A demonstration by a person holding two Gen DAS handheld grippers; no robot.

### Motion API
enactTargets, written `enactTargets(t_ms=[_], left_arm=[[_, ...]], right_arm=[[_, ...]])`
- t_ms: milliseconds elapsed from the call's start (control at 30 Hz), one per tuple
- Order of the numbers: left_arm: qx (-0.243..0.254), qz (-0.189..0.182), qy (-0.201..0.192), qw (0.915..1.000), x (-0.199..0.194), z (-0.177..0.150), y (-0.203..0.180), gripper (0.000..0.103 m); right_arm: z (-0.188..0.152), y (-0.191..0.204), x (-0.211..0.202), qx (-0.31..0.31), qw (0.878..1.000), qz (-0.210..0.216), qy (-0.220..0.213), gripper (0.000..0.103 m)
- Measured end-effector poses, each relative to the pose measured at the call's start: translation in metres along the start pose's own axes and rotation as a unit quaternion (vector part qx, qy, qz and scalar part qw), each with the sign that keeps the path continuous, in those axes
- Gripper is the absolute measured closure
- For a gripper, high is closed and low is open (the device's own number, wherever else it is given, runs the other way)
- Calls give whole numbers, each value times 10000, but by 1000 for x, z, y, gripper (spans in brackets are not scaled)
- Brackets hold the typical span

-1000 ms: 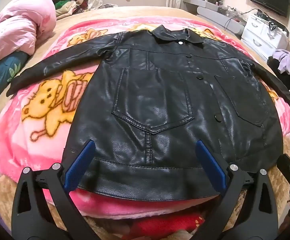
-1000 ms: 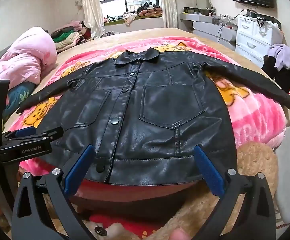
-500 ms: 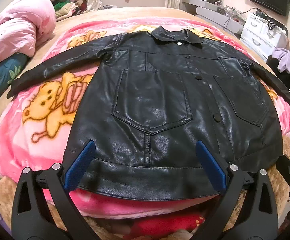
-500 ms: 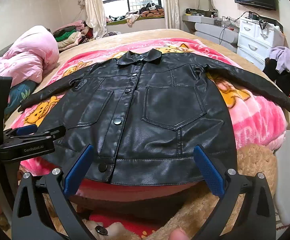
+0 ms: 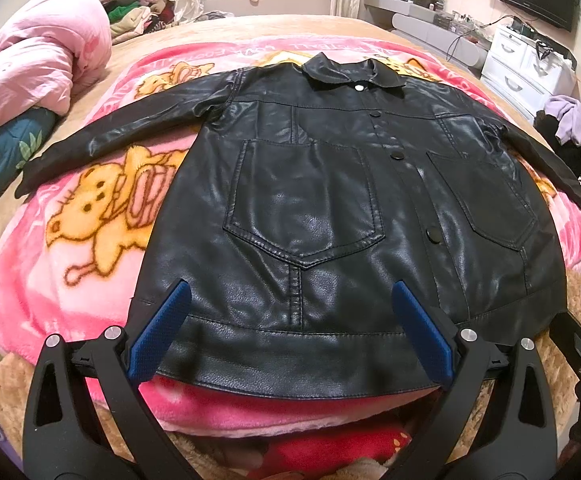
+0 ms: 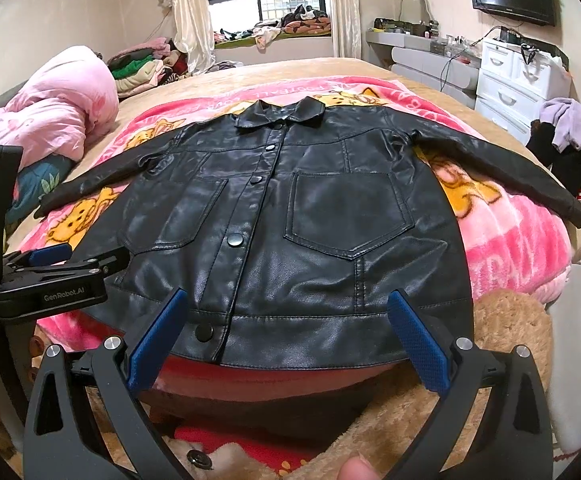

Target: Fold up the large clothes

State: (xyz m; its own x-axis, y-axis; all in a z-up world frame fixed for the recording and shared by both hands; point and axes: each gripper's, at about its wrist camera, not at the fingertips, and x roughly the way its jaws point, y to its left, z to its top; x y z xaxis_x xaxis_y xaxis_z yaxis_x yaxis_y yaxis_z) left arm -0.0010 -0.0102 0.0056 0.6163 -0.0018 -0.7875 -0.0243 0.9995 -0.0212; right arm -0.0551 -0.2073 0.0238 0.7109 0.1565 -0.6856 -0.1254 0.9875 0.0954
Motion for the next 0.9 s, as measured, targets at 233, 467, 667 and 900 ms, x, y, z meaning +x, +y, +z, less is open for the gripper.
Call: enactTargets(t_ms=[233,467,667,900], left_arm=[[-1,-11,-13,10000,-2,0,1,9],[-2,-7,-19,10000,-2,0,1,9],[16,-9,-15,10000,-4,0,1,9],[9,-20,-14,10000,-3,0,0,9]], right_arm=[[0,0,-1,-22,10000,-9,-12,4],[0,0,-1,-27,10000,-13,-18,4],[-1,0,-1,-37,10000,-39,-13,4],[0,-1,-1,-53,10000,-53,-36,4]])
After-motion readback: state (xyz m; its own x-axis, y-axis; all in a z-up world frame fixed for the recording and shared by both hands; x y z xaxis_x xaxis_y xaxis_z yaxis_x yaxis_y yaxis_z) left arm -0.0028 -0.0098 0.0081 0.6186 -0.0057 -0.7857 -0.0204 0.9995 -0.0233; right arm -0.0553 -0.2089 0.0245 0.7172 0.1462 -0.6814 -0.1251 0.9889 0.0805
